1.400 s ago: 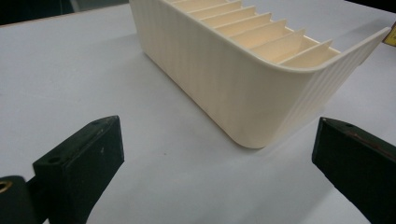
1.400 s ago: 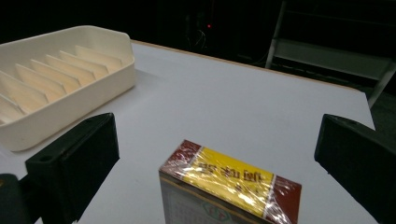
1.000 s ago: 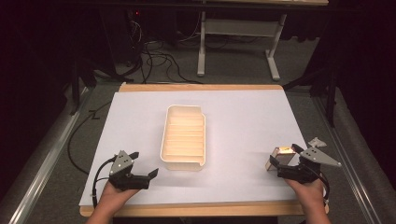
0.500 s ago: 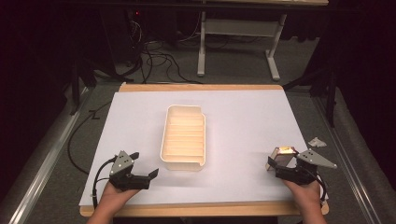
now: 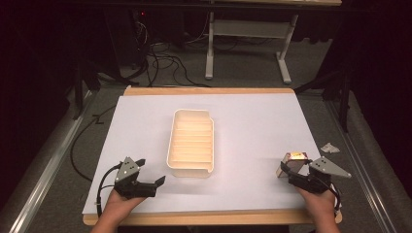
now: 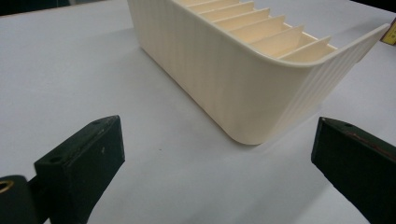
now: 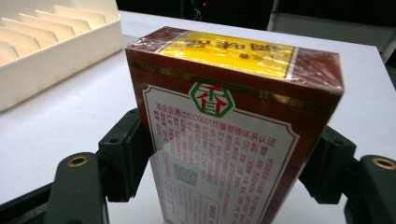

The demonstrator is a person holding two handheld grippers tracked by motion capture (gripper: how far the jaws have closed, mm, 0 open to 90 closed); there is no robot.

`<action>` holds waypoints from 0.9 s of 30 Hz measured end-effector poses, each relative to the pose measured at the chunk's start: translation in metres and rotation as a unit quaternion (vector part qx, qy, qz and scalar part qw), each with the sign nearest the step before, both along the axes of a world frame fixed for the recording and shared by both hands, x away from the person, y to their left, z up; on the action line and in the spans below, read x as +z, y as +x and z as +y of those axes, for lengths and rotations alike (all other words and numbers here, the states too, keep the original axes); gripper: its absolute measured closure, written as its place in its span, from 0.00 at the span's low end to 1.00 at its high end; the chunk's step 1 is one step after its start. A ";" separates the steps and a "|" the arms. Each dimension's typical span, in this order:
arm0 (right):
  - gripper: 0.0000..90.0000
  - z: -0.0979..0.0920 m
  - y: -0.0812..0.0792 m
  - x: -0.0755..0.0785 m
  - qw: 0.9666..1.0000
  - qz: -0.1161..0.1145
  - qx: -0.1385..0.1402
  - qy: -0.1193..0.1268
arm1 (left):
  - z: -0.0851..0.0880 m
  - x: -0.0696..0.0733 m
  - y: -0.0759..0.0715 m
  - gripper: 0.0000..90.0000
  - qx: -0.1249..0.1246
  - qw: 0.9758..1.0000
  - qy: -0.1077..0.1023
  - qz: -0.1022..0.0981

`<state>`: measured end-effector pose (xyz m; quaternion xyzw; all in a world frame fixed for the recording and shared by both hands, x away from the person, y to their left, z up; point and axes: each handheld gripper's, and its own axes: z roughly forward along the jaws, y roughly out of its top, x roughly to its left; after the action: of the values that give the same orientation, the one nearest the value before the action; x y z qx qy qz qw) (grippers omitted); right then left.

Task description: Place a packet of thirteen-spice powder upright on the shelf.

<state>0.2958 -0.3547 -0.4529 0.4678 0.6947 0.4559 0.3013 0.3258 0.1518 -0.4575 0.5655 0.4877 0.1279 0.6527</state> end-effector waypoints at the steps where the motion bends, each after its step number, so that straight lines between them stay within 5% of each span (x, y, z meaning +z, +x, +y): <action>1: 0.31 0.000 0.000 0.000 1.000 0.001 0.000 -0.002 | 0.000 0.000 0.000 0.04 0.001 1.000 -0.002 0.000; 8: 0.32 0.002 0.000 0.004 1.000 -0.012 -0.001 -0.012 | 0.001 0.001 0.000 0.04 0.004 1.000 -0.003 0.000; 18: 0.32 0.029 0.011 0.015 0.999 -0.026 -0.023 -0.012 | 0.001 0.001 0.001 0.04 0.011 1.000 -0.007 0.000; 27: 0.32 0.067 0.044 0.016 0.998 -0.021 -0.057 -0.030 | 0.003 0.002 0.000 0.05 0.013 1.000 -0.005 -0.003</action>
<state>0.3398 -0.2878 -0.4369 0.4878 0.6737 0.4270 0.3548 0.3259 0.1546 -0.4555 0.5556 0.4932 0.1355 0.6556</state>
